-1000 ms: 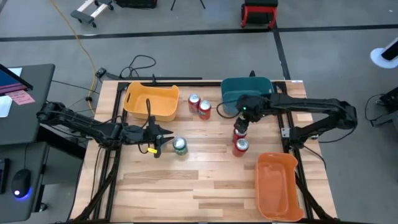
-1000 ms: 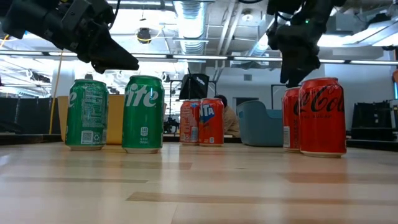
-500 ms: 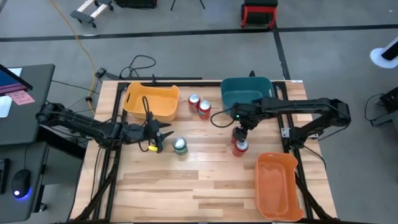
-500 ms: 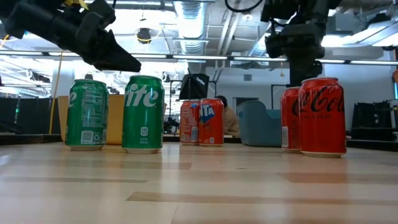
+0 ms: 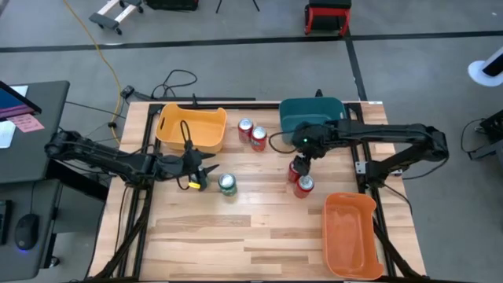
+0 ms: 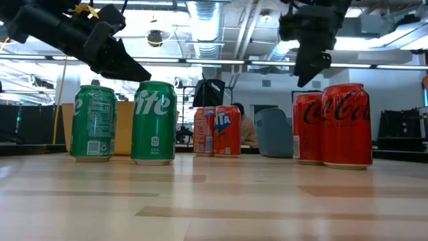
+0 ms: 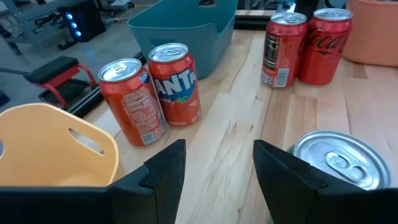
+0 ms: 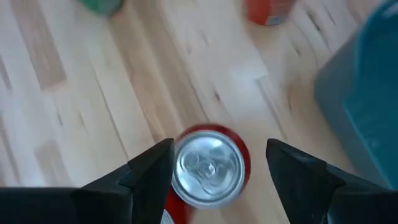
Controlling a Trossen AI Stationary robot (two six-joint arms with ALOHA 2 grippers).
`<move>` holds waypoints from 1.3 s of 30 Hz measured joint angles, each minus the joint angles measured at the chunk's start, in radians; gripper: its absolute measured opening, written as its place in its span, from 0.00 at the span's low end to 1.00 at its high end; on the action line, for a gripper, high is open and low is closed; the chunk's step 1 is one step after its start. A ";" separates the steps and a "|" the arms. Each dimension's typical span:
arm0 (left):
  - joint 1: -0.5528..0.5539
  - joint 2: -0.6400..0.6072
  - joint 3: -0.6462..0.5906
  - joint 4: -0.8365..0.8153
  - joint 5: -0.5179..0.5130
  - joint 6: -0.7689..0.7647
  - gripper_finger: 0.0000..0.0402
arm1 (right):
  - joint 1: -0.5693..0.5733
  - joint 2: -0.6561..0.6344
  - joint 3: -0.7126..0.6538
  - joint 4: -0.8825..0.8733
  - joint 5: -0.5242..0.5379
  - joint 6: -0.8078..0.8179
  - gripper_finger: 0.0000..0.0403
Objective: Sort soda cans
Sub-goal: Put the top red-black soda can into the blue bin
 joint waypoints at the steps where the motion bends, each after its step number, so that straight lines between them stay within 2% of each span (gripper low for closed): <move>1: 0.006 0.000 0.000 -0.004 0.000 -0.009 0.46 | 0.008 -0.005 0.000 0.001 0.006 -0.039 0.69; 4: 0.032 0.000 0.000 -0.013 0.000 -0.016 0.46 | 0.024 -0.026 0.004 0.008 0.021 -0.115 0.69; 15: 0.060 0.000 0.000 -0.011 0.000 -0.017 0.46 | 0.032 0.032 0.004 0.125 0.022 -0.091 0.69; 21: 0.060 0.000 0.000 -0.010 0.000 -0.028 0.46 | 0.037 0.071 0.005 0.102 0.025 -0.096 0.69; 26: 0.060 0.000 0.000 -0.010 0.000 -0.039 0.46 | 0.066 0.077 0.005 0.058 0.109 -0.137 0.70; 31: 0.060 0.000 0.000 -0.003 -0.001 -0.040 0.46 | 0.093 0.069 0.005 0.063 0.109 -0.143 0.78; 36: 0.072 0.000 0.000 0.006 -0.001 -0.042 0.46 | 0.083 0.087 0.005 0.015 0.106 -0.045 0.95; 39: 0.081 0.000 0.000 0.007 -0.001 -0.047 0.46 | 0.075 0.116 0.005 -0.052 0.118 -0.007 0.97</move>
